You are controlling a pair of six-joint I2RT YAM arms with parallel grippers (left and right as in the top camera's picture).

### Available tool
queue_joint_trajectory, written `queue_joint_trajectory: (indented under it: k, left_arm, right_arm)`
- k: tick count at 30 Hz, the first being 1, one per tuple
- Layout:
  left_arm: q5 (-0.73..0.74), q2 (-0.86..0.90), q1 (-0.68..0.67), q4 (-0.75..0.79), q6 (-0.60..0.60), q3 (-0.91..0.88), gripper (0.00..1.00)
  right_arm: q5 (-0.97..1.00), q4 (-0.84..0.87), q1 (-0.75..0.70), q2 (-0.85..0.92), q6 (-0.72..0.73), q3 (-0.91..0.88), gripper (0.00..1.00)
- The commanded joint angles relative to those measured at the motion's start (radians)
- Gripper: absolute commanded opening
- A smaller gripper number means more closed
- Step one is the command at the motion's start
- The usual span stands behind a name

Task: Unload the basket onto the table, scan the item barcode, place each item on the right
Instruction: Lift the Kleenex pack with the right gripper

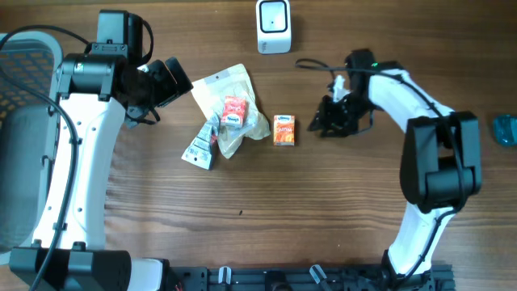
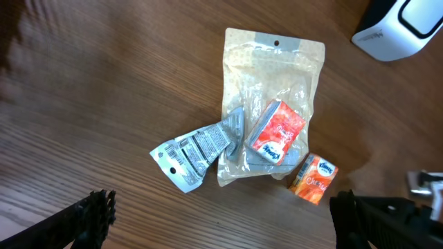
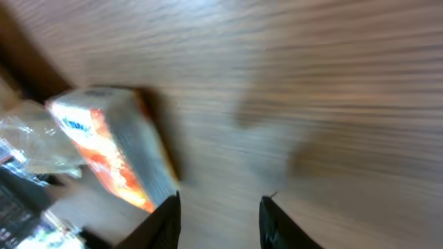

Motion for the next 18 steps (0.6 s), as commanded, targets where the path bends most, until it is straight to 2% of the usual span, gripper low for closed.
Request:
queue_joint_trajectory:
  k: [1, 3, 6, 7, 9, 12, 15, 17, 18]
  left_arm:
    - [-0.01, 0.003, 0.003, 0.002, 0.007, 0.0, 1.0]
    - [-0.01, 0.003, 0.003, 0.002, 0.007, 0.0, 1.0]
    - [-0.01, 0.003, 0.003, 0.002, 0.007, 0.0, 1.0]
    - [-0.01, 0.003, 0.003, 0.002, 0.007, 0.0, 1.0]
    - [-0.01, 0.003, 0.003, 0.002, 0.007, 0.0, 1.0]
    - [-0.01, 0.003, 0.003, 0.002, 0.007, 0.0, 1.0]
    - [-0.01, 0.003, 0.003, 0.002, 0.008, 0.0, 1.0]
    - [-0.01, 0.003, 0.003, 0.002, 0.007, 0.0, 1.0]
    - [-0.01, 0.003, 0.003, 0.002, 0.007, 0.0, 1.0]
  right_arm:
    - [0.108, -0.09, 0.012, -0.055, -0.109, 0.14, 0.44]
    - [-0.017, -0.114, 0.039, -0.061, -0.168, 0.156, 0.55]
    - [-0.031, -0.051, 0.111, -0.055, -0.171, 0.094, 0.61]
    - [-0.004, 0.004, 0.138, -0.053, -0.118, 0.063, 0.64]
    - [0.137, 0.079, 0.182, -0.053, 0.047, 0.005, 0.64]
    - [0.175, 0.185, 0.215, -0.052, 0.093, -0.074, 0.69]
    - [0.174, 0.254, 0.216, -0.052, 0.102, -0.129, 0.66]
    - [0.171, 0.303, 0.216, -0.052, 0.101, -0.161, 0.51]
    - [0.132, 0.352, 0.216, -0.052, 0.101, -0.2, 0.48]
